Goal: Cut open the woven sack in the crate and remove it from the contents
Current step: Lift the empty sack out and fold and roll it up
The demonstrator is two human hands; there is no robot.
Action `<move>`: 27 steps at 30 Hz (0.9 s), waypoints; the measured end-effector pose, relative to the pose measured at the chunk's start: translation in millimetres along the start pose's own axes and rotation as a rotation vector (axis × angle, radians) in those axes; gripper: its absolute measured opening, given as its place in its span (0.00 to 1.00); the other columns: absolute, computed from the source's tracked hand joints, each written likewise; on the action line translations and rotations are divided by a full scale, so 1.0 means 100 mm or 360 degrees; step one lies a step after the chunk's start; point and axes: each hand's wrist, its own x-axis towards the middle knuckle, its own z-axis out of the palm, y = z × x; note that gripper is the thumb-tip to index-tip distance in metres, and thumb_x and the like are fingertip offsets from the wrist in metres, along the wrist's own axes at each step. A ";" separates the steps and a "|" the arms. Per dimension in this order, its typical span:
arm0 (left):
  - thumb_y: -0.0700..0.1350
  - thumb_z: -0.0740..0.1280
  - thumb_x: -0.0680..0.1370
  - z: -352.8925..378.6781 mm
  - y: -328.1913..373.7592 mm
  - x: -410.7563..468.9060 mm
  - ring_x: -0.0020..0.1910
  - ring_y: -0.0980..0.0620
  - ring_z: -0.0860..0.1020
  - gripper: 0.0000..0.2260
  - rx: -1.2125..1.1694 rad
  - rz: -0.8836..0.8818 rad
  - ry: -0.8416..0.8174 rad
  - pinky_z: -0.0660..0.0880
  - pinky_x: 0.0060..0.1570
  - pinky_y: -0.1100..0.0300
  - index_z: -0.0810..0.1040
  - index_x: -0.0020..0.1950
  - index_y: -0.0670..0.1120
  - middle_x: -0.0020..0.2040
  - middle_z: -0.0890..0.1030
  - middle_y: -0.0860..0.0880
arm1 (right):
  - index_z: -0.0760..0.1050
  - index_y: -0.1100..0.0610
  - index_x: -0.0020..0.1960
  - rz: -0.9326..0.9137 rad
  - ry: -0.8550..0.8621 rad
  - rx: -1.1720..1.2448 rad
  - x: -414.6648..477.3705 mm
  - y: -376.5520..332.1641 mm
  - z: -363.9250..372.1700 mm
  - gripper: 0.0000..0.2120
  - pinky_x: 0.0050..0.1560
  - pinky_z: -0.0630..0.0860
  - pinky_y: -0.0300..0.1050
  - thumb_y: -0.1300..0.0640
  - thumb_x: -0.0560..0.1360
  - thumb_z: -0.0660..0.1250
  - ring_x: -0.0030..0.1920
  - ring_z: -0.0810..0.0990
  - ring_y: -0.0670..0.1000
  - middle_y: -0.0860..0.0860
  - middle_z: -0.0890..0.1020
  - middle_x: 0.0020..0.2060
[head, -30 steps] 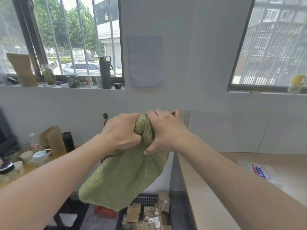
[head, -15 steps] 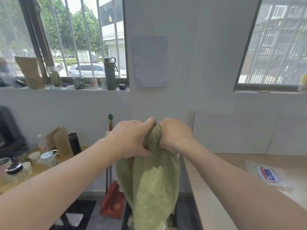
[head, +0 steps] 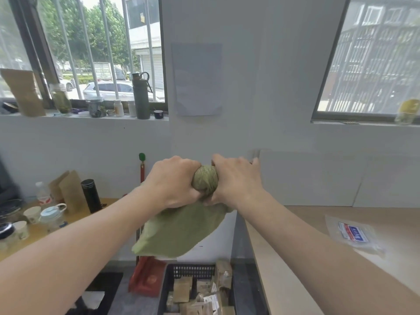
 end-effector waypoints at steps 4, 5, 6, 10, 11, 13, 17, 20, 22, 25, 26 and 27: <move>0.57 0.70 0.64 -0.03 0.03 0.11 0.27 0.49 0.75 0.15 -0.0496 -0.0112 -0.0132 0.71 0.29 0.56 0.73 0.31 0.46 0.25 0.76 0.52 | 0.75 0.51 0.46 -0.0111 0.0614 -0.0366 -0.01 0.08 0.15 0.26 0.41 0.64 0.50 0.55 0.52 0.83 0.40 0.77 0.57 0.52 0.77 0.41; 0.55 0.71 0.65 -0.05 0.04 0.14 0.26 0.49 0.72 0.15 -0.0597 -0.0113 -0.0219 0.70 0.28 0.54 0.72 0.30 0.45 0.24 0.74 0.52 | 0.76 0.52 0.42 -0.0142 0.0717 -0.0365 -0.01 0.10 0.17 0.22 0.39 0.61 0.49 0.61 0.52 0.80 0.37 0.77 0.58 0.52 0.77 0.39; 0.52 0.72 0.65 -0.07 0.06 0.16 0.26 0.50 0.70 0.15 -0.0686 -0.0117 -0.0305 0.69 0.28 0.53 0.71 0.30 0.44 0.24 0.72 0.52 | 0.75 0.53 0.40 -0.0178 0.0785 -0.0356 -0.01 0.13 0.18 0.19 0.37 0.60 0.48 0.63 0.54 0.78 0.35 0.76 0.58 0.52 0.76 0.37; 0.49 0.73 0.65 -0.09 0.11 0.18 0.26 0.51 0.69 0.14 -0.0753 -0.0062 -0.0447 0.69 0.28 0.56 0.70 0.30 0.45 0.25 0.71 0.53 | 0.74 0.53 0.42 -0.0260 0.0649 -0.0207 -0.06 0.18 0.09 0.10 0.32 0.61 0.45 0.64 0.67 0.72 0.38 0.80 0.59 0.51 0.78 0.37; 0.51 0.73 0.64 -0.09 0.12 0.17 0.27 0.51 0.73 0.13 -0.0696 -0.0021 -0.0431 0.72 0.29 0.55 0.72 0.32 0.46 0.26 0.74 0.53 | 0.73 0.52 0.45 -0.0265 0.0529 -0.0163 -0.08 0.19 0.06 0.09 0.33 0.62 0.46 0.64 0.70 0.69 0.42 0.81 0.59 0.50 0.79 0.40; 0.58 0.74 0.63 -0.09 0.12 0.13 0.34 0.53 0.79 0.14 -0.0479 0.0079 -0.0381 0.78 0.35 0.53 0.75 0.39 0.51 0.32 0.79 0.54 | 0.72 0.49 0.47 -0.0243 0.0338 -0.0059 -0.12 0.20 0.02 0.10 0.35 0.65 0.46 0.63 0.71 0.66 0.46 0.82 0.59 0.50 0.81 0.44; 0.66 0.73 0.65 -0.04 0.16 0.07 0.41 0.47 0.79 0.26 0.0257 0.0251 -0.0165 0.74 0.37 0.53 0.69 0.53 0.53 0.41 0.78 0.54 | 0.70 0.50 0.40 -0.0042 0.0077 0.0191 -0.12 0.18 0.03 0.08 0.33 0.66 0.44 0.61 0.68 0.68 0.40 0.80 0.59 0.49 0.79 0.38; 0.61 0.76 0.64 0.07 0.16 0.00 0.33 0.44 0.78 0.26 0.0513 0.0382 0.0099 0.66 0.30 0.56 0.69 0.51 0.49 0.36 0.77 0.51 | 0.72 0.51 0.38 0.0045 -0.0080 0.0278 -0.09 0.13 0.02 0.07 0.28 0.64 0.42 0.61 0.67 0.67 0.33 0.77 0.55 0.48 0.77 0.34; 0.59 0.78 0.61 0.08 0.14 -0.05 0.27 0.44 0.74 0.27 0.0594 0.0365 0.0159 0.60 0.26 0.58 0.67 0.46 0.48 0.31 0.72 0.52 | 0.74 0.51 0.40 0.0055 -0.0178 0.0312 -0.08 0.10 0.00 0.06 0.28 0.66 0.41 0.61 0.66 0.67 0.32 0.76 0.52 0.48 0.78 0.34; 0.63 0.70 0.70 0.06 0.16 -0.09 0.32 0.44 0.72 0.23 0.0615 0.0154 -0.0004 0.58 0.27 0.56 0.61 0.46 0.50 0.31 0.65 0.53 | 0.75 0.52 0.41 0.0052 -0.0299 0.0365 -0.09 0.08 0.01 0.07 0.29 0.69 0.41 0.61 0.65 0.68 0.32 0.79 0.52 0.49 0.80 0.34; 0.63 0.68 0.72 0.04 0.18 -0.08 0.33 0.44 0.72 0.21 0.0619 0.0154 -0.0029 0.61 0.29 0.56 0.61 0.46 0.50 0.31 0.65 0.53 | 0.75 0.52 0.41 0.0060 -0.0304 0.0372 -0.10 0.09 0.02 0.07 0.29 0.69 0.40 0.61 0.65 0.69 0.32 0.79 0.52 0.49 0.81 0.33; 0.62 0.67 0.73 0.02 0.18 -0.07 0.33 0.44 0.73 0.20 0.0605 0.0173 -0.0029 0.63 0.30 0.56 0.62 0.46 0.50 0.32 0.66 0.53 | 0.75 0.52 0.40 0.0066 -0.0289 0.0370 -0.10 0.10 0.03 0.07 0.29 0.69 0.40 0.60 0.65 0.70 0.32 0.80 0.51 0.48 0.81 0.33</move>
